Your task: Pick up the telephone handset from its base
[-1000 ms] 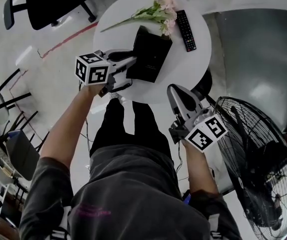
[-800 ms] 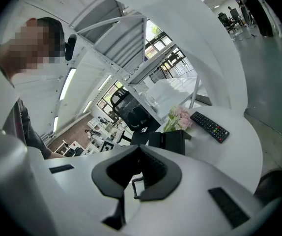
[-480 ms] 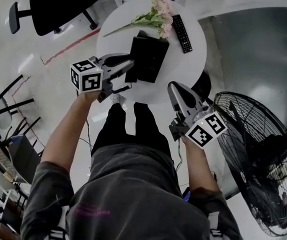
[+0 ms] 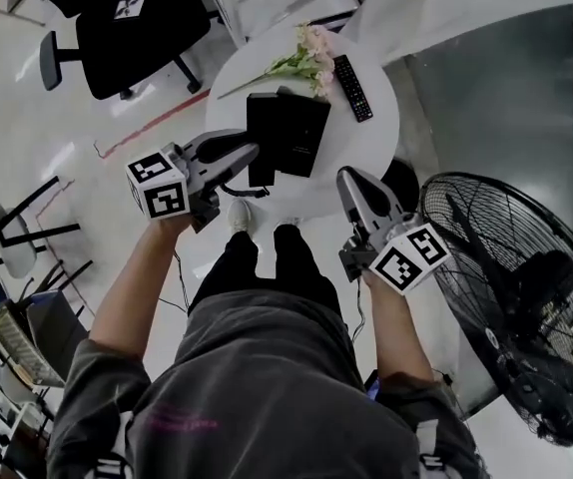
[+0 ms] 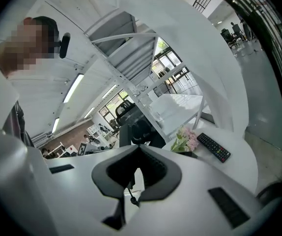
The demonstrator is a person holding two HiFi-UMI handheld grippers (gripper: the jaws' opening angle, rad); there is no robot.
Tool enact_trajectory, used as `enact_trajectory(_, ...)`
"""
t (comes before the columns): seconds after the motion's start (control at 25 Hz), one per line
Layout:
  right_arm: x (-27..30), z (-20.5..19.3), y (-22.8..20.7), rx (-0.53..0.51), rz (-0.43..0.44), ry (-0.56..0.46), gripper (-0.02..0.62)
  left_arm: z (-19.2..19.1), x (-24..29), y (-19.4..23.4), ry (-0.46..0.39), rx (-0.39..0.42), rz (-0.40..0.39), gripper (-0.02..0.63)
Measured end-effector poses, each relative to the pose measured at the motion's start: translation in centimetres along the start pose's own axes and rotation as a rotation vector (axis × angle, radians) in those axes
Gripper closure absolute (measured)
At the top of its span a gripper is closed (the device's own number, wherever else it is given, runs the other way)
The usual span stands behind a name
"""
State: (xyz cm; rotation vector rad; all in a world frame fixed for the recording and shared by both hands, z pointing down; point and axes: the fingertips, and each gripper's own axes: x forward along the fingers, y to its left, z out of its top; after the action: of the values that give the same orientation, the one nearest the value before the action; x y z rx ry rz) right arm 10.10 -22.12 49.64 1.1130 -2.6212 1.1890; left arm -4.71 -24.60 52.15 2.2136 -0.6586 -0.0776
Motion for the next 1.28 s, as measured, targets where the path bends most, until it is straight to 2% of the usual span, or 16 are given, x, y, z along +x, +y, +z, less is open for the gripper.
enact_trajectory(0.6, -4.0, 2.4, 5.3, -0.065, -0.019, -0.111, 0.575, 4.4, -4.8, -10.2, -0.082, 0.118, -0.095, 0.528)
enact_trajectory(1.28, -7.0, 3.7, 10.8, -0.127, -0.016, -0.206, 0.575, 6.2, -9.4, -16.3, -0.108, 0.218, -0.153, 0.528)
